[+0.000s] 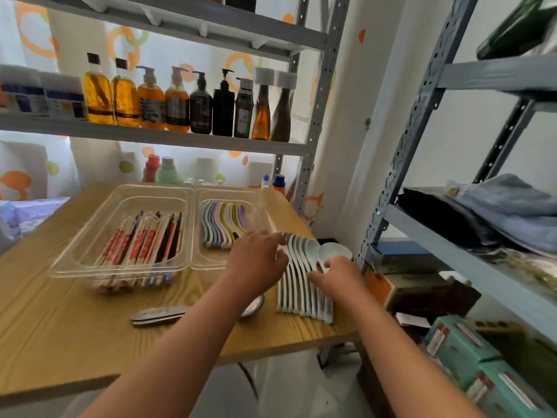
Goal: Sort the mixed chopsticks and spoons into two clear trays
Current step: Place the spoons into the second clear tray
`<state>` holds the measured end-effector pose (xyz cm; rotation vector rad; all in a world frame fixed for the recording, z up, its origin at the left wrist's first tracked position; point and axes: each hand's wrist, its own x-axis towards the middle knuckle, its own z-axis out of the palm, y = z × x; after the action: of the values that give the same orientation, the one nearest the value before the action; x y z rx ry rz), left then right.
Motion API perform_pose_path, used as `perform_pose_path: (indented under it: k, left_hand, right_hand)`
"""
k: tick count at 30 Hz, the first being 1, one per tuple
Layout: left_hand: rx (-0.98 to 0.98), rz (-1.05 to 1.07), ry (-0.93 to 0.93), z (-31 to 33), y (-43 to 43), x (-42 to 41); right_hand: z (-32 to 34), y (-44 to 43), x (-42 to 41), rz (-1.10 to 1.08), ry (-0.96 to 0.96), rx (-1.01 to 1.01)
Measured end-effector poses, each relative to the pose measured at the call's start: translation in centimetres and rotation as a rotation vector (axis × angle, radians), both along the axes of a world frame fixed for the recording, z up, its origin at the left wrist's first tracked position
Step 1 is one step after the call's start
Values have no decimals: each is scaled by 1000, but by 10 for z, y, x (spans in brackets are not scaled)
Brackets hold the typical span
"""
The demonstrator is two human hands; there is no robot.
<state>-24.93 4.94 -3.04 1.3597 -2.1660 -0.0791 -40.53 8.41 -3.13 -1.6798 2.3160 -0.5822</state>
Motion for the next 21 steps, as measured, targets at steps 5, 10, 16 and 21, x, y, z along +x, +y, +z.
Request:
perform_pose_path:
  k: [5, 10, 16, 21]
  left_hand:
    - [20, 4, 38, -9, 6, 0]
    - [46, 27, 68, -12, 5, 2]
    - [79, 20, 81, -10, 6, 1]
    - [92, 6, 94, -10, 7, 2]
  right_hand:
    - [-12, -6, -5, -17, 14, -13]
    - [-16, -11, -3, -39, 37, -19]
    - [-16, -18, -4, -71, 98, -13]
    - [-24, -27, -8, -107, 28, -48]
